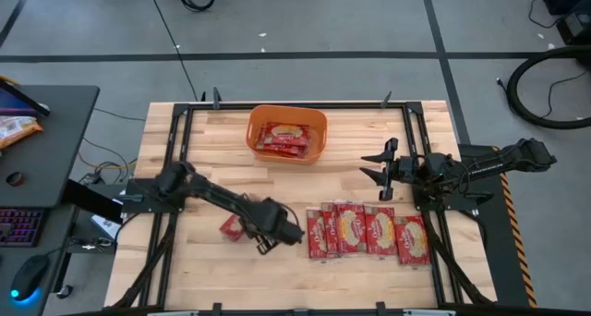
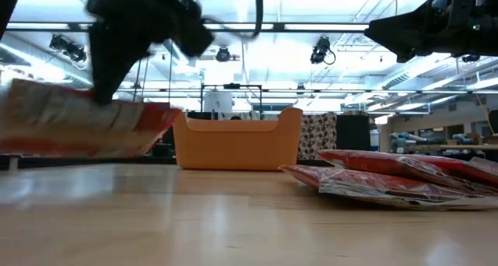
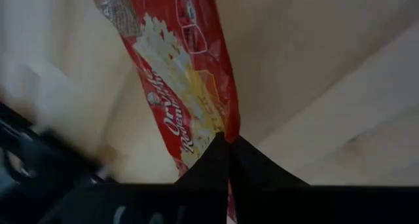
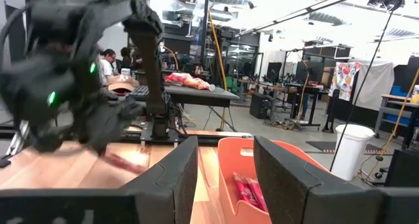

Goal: Sort popcorn bags into baskets
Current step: Put the red popcorn bag into the orange bin

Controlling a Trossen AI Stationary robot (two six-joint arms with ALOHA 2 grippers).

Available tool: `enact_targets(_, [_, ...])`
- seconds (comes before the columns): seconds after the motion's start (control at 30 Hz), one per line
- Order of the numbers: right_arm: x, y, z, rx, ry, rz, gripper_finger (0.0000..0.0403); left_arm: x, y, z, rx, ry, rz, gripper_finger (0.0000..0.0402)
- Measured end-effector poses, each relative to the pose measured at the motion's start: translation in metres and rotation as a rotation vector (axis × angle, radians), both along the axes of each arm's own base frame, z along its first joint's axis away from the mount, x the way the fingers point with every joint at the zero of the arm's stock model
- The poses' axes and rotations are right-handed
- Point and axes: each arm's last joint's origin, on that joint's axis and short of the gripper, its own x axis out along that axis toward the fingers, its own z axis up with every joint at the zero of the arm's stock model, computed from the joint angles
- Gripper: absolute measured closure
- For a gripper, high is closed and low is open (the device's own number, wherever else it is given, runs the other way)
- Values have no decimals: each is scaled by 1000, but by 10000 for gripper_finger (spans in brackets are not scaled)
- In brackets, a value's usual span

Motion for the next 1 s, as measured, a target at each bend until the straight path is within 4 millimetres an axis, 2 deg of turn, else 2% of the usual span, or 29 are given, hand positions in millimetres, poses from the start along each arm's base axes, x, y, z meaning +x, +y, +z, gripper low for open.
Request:
enact_targets(0.23, [0,-1,0,-11,7,-24,249,-1,40,47,111,-158,-148,400])
enact_targets(0.4, [-1,-2,1,1,-3,-70,249,10,71,65,216,-184,-351,401])
enact_targets(0.63, [-1,-2,2,44,-30,-63,249,32,124,68,351,-204,-589,401])
enact_targets(0.83, [0,-2,0,115,-21,-48,249,42,171,70,384,-216,-670,401])
enact_targets(1.0, [1,-1,-4,165,7,-16,249,44,198,71,369,-231,-729,401])
